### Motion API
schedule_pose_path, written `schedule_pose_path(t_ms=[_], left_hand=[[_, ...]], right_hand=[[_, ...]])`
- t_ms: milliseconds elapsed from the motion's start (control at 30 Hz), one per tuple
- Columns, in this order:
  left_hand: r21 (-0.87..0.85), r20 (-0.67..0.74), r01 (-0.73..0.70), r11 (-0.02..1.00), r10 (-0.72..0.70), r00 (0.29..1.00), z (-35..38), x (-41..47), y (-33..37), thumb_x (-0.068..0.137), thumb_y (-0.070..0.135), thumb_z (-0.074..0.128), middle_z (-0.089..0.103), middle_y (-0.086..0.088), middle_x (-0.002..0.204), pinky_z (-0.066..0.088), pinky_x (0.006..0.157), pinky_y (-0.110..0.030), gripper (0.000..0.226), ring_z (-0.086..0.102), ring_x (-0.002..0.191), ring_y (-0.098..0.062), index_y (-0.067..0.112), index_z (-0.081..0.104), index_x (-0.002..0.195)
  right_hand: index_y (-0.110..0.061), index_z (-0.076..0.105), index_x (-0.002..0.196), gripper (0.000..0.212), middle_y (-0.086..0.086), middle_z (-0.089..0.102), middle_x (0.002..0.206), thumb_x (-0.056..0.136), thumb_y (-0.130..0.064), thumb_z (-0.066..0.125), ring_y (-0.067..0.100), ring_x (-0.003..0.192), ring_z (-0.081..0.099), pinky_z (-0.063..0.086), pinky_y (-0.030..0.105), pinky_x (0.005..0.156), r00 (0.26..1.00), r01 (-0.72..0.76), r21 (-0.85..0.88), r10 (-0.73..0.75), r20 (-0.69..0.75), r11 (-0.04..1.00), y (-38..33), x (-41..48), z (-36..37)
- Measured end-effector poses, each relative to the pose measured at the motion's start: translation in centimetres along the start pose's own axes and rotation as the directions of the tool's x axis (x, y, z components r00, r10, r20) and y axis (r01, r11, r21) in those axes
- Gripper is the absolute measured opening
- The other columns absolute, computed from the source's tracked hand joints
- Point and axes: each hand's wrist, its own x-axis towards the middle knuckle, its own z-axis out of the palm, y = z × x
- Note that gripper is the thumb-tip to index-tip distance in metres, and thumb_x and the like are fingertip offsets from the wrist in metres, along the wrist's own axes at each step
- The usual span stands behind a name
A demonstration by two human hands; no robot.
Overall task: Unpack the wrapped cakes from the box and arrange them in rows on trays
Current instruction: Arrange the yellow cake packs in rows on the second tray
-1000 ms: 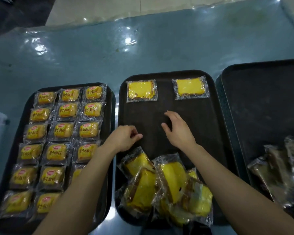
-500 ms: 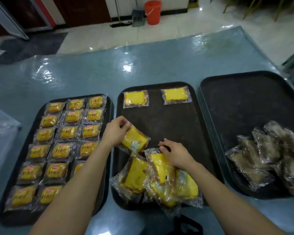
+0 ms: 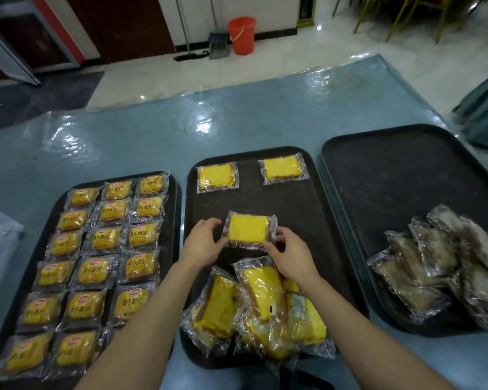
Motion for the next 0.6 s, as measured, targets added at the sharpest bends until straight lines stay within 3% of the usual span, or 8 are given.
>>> schedule_pose_path(t_ms=[67, 133, 233, 400, 533, 600], left_hand=[[0.047, 0.047, 0.025, 0.999, -0.027, 0.999, 1.3, 0.3, -0.9, 0.094, 0.038, 0.083, 0.057, -0.002, 0.146, 0.053, 0.112, -0.042, 0.076, 0.060, 0.132, -0.022, 0.024, 0.047, 0.159], [0.043, 0.035, 0.014, 0.999, -0.015, 0.999, 2.2, 0.7, -1.0, 0.092, 0.036, 0.086, 0.061, 0.001, 0.133, 0.055, 0.107, -0.040, 0.077, 0.062, 0.121, -0.018, 0.025, 0.048, 0.158], [0.008, 0.009, -0.042, 0.999, 0.042, 0.999, 3.2, 1.3, -0.1, 0.089, 0.024, 0.088, 0.060, 0.008, 0.115, 0.056, 0.096, -0.032, 0.068, 0.062, 0.100, -0.010, 0.024, 0.057, 0.150], [-0.019, -0.002, -0.085, 0.996, 0.085, 0.996, 4.4, 3.1, 2.0, 0.086, 0.025, 0.091, 0.065, 0.008, 0.113, 0.058, 0.095, -0.034, 0.067, 0.064, 0.098, -0.011, 0.024, 0.060, 0.145], [-0.015, 0.018, -0.160, 0.987, 0.160, 0.987, 5.1, 4.7, 3.7, 0.087, 0.023, 0.090, 0.061, 0.011, 0.107, 0.057, 0.094, -0.035, 0.067, 0.062, 0.093, -0.009, 0.026, 0.062, 0.148], [0.025, 0.024, -0.204, 0.979, 0.203, 0.979, 5.2, 5.5, 4.5, 0.092, 0.019, 0.084, 0.055, 0.011, 0.109, 0.053, 0.097, -0.032, 0.066, 0.057, 0.099, -0.010, 0.032, 0.060, 0.152]], right_hand=[[-0.023, 0.049, 0.155, 0.071, -0.005, 0.060, 0.140, 0.096, -0.052, 0.075, 0.018, 0.135, 0.053, 0.051, 0.040, 0.108, 0.999, 0.039, -0.124, -0.038, 0.013, 0.992, 0.3, 0.4, 0.5], [-0.020, 0.046, 0.157, 0.073, -0.001, 0.054, 0.143, 0.096, -0.047, 0.076, 0.021, 0.138, 0.046, 0.047, 0.040, 0.113, 0.998, 0.066, -0.222, -0.066, 0.010, 0.973, 0.3, 0.9, 0.9], [-0.021, 0.048, 0.152, 0.065, 0.000, 0.053, 0.138, 0.097, -0.038, 0.078, 0.022, 0.134, 0.050, 0.050, 0.040, 0.107, 0.996, 0.075, -0.276, -0.085, -0.022, 0.958, 0.2, 1.7, 0.9], [-0.022, 0.049, 0.151, 0.063, -0.002, 0.054, 0.134, 0.097, -0.034, 0.079, 0.020, 0.128, 0.056, 0.054, 0.040, 0.103, 0.995, 0.041, -0.287, -0.067, -0.080, 0.957, 0.9, 2.6, -1.0], [-0.023, 0.050, 0.145, 0.064, -0.001, 0.057, 0.129, 0.093, -0.045, 0.080, 0.022, 0.120, 0.062, 0.056, 0.041, 0.096, 0.998, 0.014, -0.333, -0.036, -0.060, 0.943, 2.0, 3.5, -3.7], [-0.024, 0.041, 0.154, 0.077, 0.003, 0.057, 0.135, 0.093, -0.056, 0.075, 0.025, 0.117, 0.066, 0.058, 0.041, 0.091, 0.998, -0.003, -0.338, -0.019, -0.064, 0.941, 2.1, 4.0, -4.9]])
